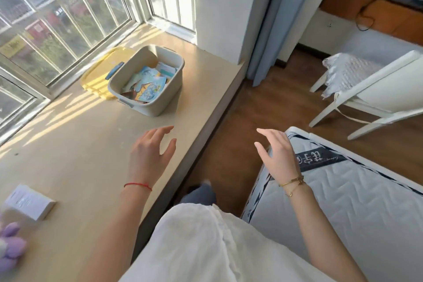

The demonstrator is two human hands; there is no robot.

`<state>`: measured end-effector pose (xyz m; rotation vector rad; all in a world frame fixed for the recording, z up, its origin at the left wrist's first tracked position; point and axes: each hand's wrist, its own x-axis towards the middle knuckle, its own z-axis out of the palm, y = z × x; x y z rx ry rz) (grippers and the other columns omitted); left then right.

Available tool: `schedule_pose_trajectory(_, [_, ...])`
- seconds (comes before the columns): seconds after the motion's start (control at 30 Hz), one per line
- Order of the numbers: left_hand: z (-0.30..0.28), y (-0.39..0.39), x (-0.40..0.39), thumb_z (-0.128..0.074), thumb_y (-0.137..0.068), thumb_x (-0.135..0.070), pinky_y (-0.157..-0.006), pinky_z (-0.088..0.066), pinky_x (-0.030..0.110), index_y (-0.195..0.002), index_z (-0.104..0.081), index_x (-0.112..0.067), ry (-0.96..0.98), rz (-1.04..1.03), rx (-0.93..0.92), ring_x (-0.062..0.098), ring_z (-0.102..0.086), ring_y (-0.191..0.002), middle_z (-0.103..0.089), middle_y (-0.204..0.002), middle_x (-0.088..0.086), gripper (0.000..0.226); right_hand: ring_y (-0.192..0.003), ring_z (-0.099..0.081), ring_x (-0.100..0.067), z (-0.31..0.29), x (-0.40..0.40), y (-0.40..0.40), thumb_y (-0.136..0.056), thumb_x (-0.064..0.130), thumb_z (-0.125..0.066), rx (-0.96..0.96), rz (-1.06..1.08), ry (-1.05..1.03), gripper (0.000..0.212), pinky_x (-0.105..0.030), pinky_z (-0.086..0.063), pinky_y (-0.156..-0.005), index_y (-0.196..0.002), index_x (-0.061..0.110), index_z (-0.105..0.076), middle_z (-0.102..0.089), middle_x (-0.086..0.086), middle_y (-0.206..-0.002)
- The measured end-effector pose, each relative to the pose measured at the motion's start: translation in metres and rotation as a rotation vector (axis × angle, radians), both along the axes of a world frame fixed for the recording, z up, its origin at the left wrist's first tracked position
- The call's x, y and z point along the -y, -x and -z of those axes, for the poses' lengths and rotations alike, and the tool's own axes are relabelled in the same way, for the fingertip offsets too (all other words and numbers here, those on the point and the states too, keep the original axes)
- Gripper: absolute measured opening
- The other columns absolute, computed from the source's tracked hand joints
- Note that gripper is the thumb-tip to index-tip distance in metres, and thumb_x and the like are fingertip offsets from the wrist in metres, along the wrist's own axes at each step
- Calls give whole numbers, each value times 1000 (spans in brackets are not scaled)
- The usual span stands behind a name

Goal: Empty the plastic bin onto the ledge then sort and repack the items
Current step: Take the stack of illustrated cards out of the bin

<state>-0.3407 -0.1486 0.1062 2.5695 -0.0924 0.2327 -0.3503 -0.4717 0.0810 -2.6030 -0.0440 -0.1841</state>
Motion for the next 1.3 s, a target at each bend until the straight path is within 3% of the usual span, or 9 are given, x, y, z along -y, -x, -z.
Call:
schedule_pose_trajectory(0.1, [7, -36, 11, -67, -89, -23, -87, -50, 37, -118, -66, -19, 18, -51, -7, 21, -64, -103, -70, -111, 0, 30, -117, -52, -19, 7, 12, -50, -94, 22, -60, 4, -51, 18, 31, -37, -47, -101, -124, 13, -62, -64, -3, -121])
schedule_pose_trajectory(0.37, [24, -137, 8, -69, -87, -21, -84, -51, 38, -120, -65, -20, 10, -271, -16, 25, -64, -104, -69, -115, 3, 32, -122, -50, -16, 14, 15, -216, -96, 29, -57, -60, -236, 59, 34, -27, -38, -102, -128, 17, -60, -61, -1, -127])
schedule_pose_trajectory(0.5, [21, -180, -2, -69, -88, -18, -82, -53, 39, -120, -66, -19, 12, -402, 9, 26, -65, -104, -69, -114, 4, 32, -123, -49, -17, 5, -7, -302, -96, 26, -57, -68, -385, 39, 36, -32, -38, -107, -130, 15, -57, -60, -3, -128])
schedule_pose_trajectory(0.67, [12, -213, -12, -64, -91, -23, -88, -51, 37, -124, -64, -19, 51, -560, 2, 22, -62, -108, -69, -113, 2, 33, -117, -54, -20, -4, -53, -387, -94, 24, -60, -52, -574, 27, 38, -25, -37, -102, -130, 12, -57, -62, -5, -124])
schedule_pose_trajectory(0.8, [16, -233, -16, -53, -90, -36, -85, -53, 38, -120, -65, -20, 42, -698, -35, 22, -63, -107, -69, -112, 1, 36, -113, -55, -21, 0, -88, -442, -93, 22, -63, -67, -704, 12, 37, -30, -43, -100, -128, 12, -58, -63, -7, -120])
schedule_pose_trajectory(1.07, [34, -283, -16, -64, -90, -21, -78, -55, 40, -122, -64, -19, 99, -1002, -123, 25, -63, -103, -66, -115, 2, 33, -118, -52, -17, 23, -143, -528, -91, 17, -64, -151, -958, 14, 41, -24, -40, -101, -131, 13, -55, -59, -6, -123])
schedule_pose_trajectory(1.3, [80, -335, -39, -59, -94, -22, -79, -51, 37, -130, -57, -16, 193, -1115, -252, 27, -61, -100, -62, -119, 6, 37, -112, -53, -22, 74, -195, -582, -92, 15, -62, -234, -1057, 1, 40, -35, -47, -98, -131, 10, -54, -60, -9, -119])
